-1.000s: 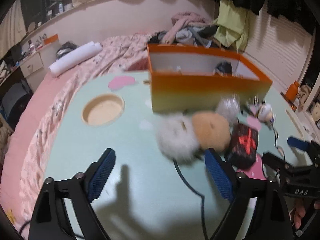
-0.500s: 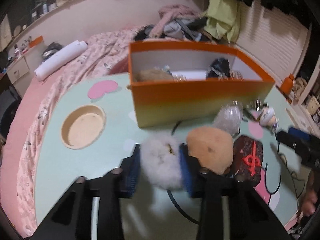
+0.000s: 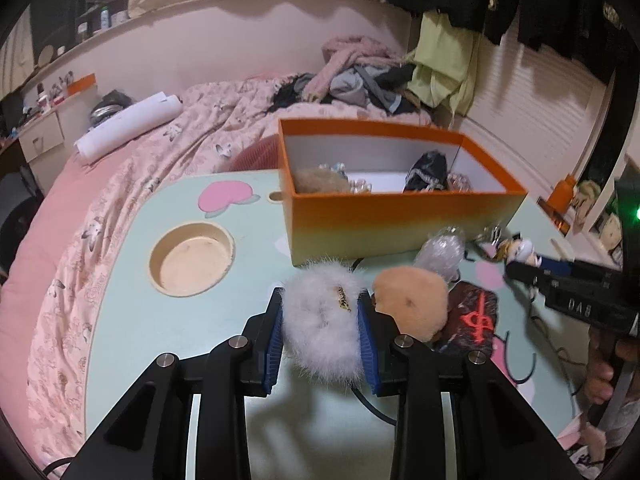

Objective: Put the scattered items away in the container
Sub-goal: 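Grasp white pom-pom with left tool while right tool grasps white figurine, then lower white pom-pom into orange box with left tool while right tool drops figurine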

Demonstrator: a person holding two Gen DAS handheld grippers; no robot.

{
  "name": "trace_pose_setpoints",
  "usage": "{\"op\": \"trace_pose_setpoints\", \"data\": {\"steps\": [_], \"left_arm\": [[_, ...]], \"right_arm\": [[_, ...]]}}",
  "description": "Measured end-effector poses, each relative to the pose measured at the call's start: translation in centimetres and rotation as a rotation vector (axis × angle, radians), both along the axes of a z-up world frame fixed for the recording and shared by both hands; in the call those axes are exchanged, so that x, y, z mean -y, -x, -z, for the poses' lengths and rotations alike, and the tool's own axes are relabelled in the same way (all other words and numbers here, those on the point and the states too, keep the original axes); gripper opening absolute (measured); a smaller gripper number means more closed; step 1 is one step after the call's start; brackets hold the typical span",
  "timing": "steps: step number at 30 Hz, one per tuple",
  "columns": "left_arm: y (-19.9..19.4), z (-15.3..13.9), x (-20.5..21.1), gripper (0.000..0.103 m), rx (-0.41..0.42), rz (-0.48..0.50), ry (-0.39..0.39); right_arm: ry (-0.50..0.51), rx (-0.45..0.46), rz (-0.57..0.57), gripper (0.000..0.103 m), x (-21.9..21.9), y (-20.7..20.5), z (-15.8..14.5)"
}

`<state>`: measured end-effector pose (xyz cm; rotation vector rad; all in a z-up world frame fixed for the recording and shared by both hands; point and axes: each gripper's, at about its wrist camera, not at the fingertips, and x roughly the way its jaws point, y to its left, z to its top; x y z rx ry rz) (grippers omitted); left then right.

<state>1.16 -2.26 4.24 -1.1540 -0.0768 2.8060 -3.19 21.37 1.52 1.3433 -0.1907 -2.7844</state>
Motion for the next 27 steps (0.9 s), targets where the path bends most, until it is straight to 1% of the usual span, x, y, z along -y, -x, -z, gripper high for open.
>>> {"op": "trace_pose_setpoints", "data": {"steps": [5,7,13,14,15,17,19,21,25,27], "left_arm": [[-0.5,-2.3,0.2,0.031,-0.044,0.025,-0.036],[-0.3,-3.3,-0.1,0.031,-0.066,0.036,-0.034],[1.1,-5.3,-0.7,0.031,-0.100,0.054,-0.034],[1.2,-5.6,-0.9,0.031,-0.105,0.055,-0.034],[1.2,-5.7,-1.0,0.031,-0.109,0.058,-0.037],[1.1,-5.8,-1.2,0.031,-0.108,0.063,-0.045],[1.0,-5.6,-1.2,0.031,-0.103,0.066,-0.051],[1.0,-5.3,-1.3,0.031,-0.095,0.069,-0.048],[0.9,-4.8,-1.1,0.031,-0.082,0.063,-0.051],[0.9,-4.6,-1.0,0.031,-0.077,0.063,-0.053]], "right_arm": [[0.021,-0.052,-0.014,0.043,-0.2,-2.5,-1.5],[0.026,-0.074,-0.016,0.043,-0.1,-2.8,-2.5],[0.020,-0.160,-0.041,0.041,0.7,-2.0,-6.0],[0.021,-0.174,-0.048,0.040,1.0,-1.8,-6.6],[0.025,-0.180,-0.053,0.037,1.0,-1.7,-6.9],[0.057,-0.194,-0.066,0.037,1.1,-1.6,-7.6],[0.071,-0.196,-0.070,0.037,1.2,-1.6,-7.7],[0.051,-0.196,-0.062,0.037,1.3,-1.7,-7.5],[0.092,-0.165,-0.073,0.037,0.9,-1.8,-6.5],[0.085,-0.145,-0.061,0.037,0.5,-1.8,-5.9]]}}
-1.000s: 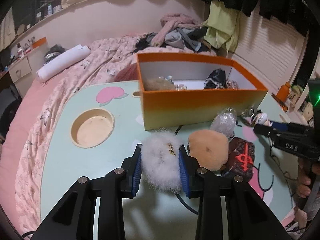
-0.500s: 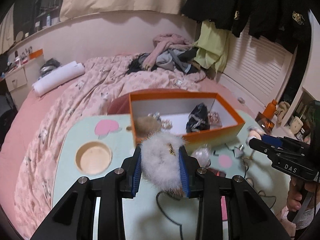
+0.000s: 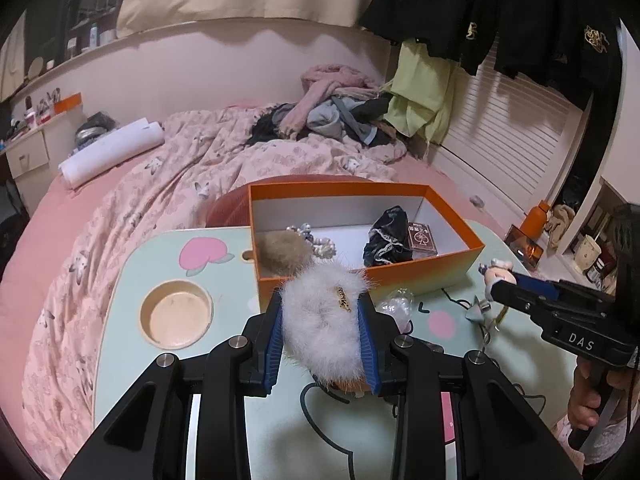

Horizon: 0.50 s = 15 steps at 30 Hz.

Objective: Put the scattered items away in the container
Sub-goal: 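Lower white pom-pom into orange box with left tool while right tool drops figurine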

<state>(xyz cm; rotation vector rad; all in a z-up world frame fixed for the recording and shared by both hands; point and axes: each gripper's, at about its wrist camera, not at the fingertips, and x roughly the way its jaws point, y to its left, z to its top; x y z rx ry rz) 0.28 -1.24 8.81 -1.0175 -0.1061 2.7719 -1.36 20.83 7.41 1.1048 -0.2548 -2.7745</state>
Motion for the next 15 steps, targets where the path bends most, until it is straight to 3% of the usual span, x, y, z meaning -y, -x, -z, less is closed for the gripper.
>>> {"op": "trace_pose_setpoints", "data": {"steps": [3,7,10,14,15], "left_arm": [[-0.1,0.3,0.0,0.031,0.009,0.003,0.005],[-0.2,0.7,-0.1,0.031,0.017,0.008,0.008],[-0.1,0.9,-0.3,0.031,0.020,0.011,0.001],[-0.1,1.0,-0.6,0.031,0.023,0.021,-0.004],[-0.2,1.0,-0.7,0.031,0.023,0.023,-0.003]], "right_arm": [[0.103,0.025,-0.031,0.037,-1.3,-0.3,0.9],[0.086,0.003,0.038,0.037,-3.2,-1.0,1.0],[0.140,-0.005,0.044,0.037,-4.8,-1.2,0.6],[0.248,0.012,-0.056,0.037,-5.1,-1.2,0.6],[0.237,0.013,-0.063,0.037,-4.8,-1.3,0.6]]}}
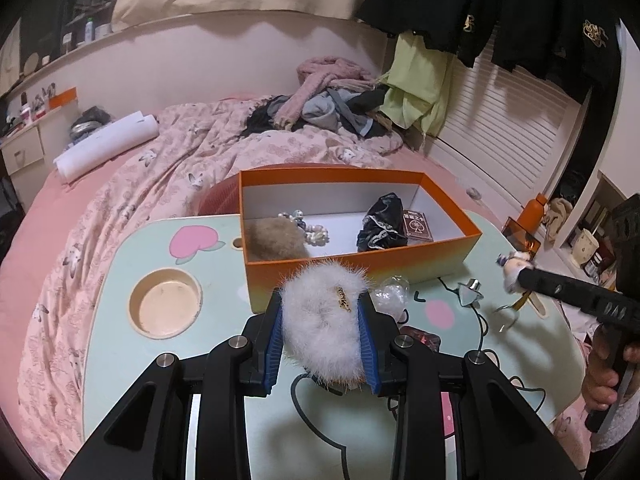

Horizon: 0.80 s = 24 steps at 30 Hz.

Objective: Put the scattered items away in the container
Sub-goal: 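Lower white pom-pom into orange box with left tool while right tool drops figurine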

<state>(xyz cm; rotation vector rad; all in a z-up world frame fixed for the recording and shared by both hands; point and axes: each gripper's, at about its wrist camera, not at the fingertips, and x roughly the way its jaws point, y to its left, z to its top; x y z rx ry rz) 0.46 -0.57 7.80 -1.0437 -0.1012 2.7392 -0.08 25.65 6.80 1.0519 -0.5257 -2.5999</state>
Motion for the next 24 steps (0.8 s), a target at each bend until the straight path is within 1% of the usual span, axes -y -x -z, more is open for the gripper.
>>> {"op": "trace_pose_setpoints", "data": {"steps": [2,3,6,10,12,16,19,22,24], "left_arm": [[-0.1,0.0,-0.1,0.032,0.000,0.002,-0.001],[0.0,0.0,-0.1,0.032,0.001,0.003,-0.001],[0.0,0.0,0.0,0.032,0.000,0.002,0.002],[0.5,-0.5,0.1,0.032,-0.013,0.010,-0.008],[1.1,-1.0,0.0,0.032,-0.020,0.019,-0.009],[3.4,-2.0,-0.3,0.032,-0.035,0.022,-0.012],[6.2,-2.2,-0.5,0.032,-0.016,0.027,-0.029],[9.3,-1.5,-0.7,0.032,0.018,0.012,-0.023],[11.2,-0.6,-0.7,0.032,0.044,0.005,-0.019]], "right_arm": [[-0.092,0.007,0.011,0.037,1.2,0.0,0.5],[-0.092,0.012,0.011,0.037,1.3,0.0,0.7],[-0.018,0.026,-0.013,0.037,1.3,0.3,1.0],[-0.071,-0.010,0.006,0.037,2.0,0.9,-0.4],[-0.081,-0.026,0.010,0.037,2.4,1.5,-1.2],[-0.144,-0.071,0.039,0.037,3.6,3.9,-2.9],[-0.159,-0.089,0.055,0.037,4.4,6.4,-3.5],[-0.167,-0.076,0.064,0.037,4.9,8.8,-3.4],[-0.183,-0.053,0.073,0.037,5.2,10.8,-2.7]]}}
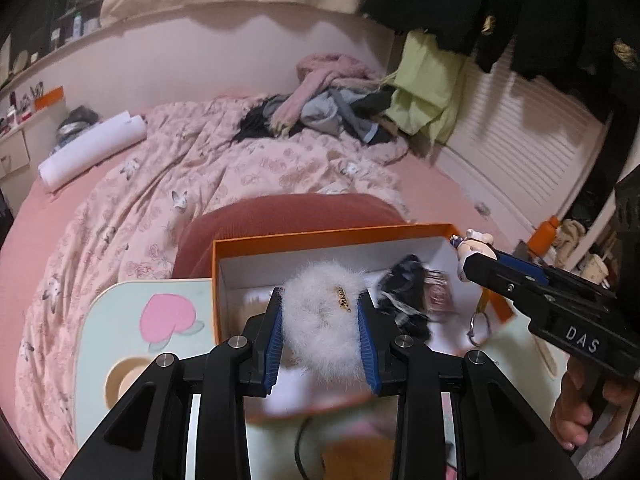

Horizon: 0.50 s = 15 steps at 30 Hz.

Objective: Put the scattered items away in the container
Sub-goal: 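Lower white pom-pom into orange box with left tool while right tool drops figurine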

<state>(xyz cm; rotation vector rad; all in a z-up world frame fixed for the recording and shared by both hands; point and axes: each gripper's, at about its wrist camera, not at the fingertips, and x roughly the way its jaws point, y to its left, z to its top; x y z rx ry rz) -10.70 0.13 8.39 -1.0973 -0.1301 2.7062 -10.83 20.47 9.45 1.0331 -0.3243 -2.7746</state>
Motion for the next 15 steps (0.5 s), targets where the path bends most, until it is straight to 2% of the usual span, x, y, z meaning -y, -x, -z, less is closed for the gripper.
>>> {"op": "trace_pose_setpoints", "data": {"steps": [4,8,9,10,12,15], "left_arm": [[3.0,2.1,-0.1,0.032,0.068,-0.013,0.005],[3.4,2.9,-1.0,0.033,0.062,0.001,0.049],[3.2,2.9,-1.1,0.037,0.056,0.009,0.047],[3.1,2.9,-1.1,0.048,0.055,0.019,0.031],[2.7,2.6,-1.0,0.062,0.051,0.011,0.009],[1.8,1.5,-0.5,0.063,0.018,-0.003,0.003]], "right_arm": [[-0.017,0.050,0.019,0.037,0.0,2.7,1.8],[-0.003,0.130,0.004,0.037,-0.3,4.6,3.7],[0.000,0.139,0.016,0.037,-0.4,4.7,3.8],[0.012,0.143,0.037,0.038,-0.6,4.7,3.8],[0.085,0.132,0.047,0.039,-1.7,4.4,3.5],[0.175,0.093,0.048,0.039,-3.0,3.6,2.5]]}}
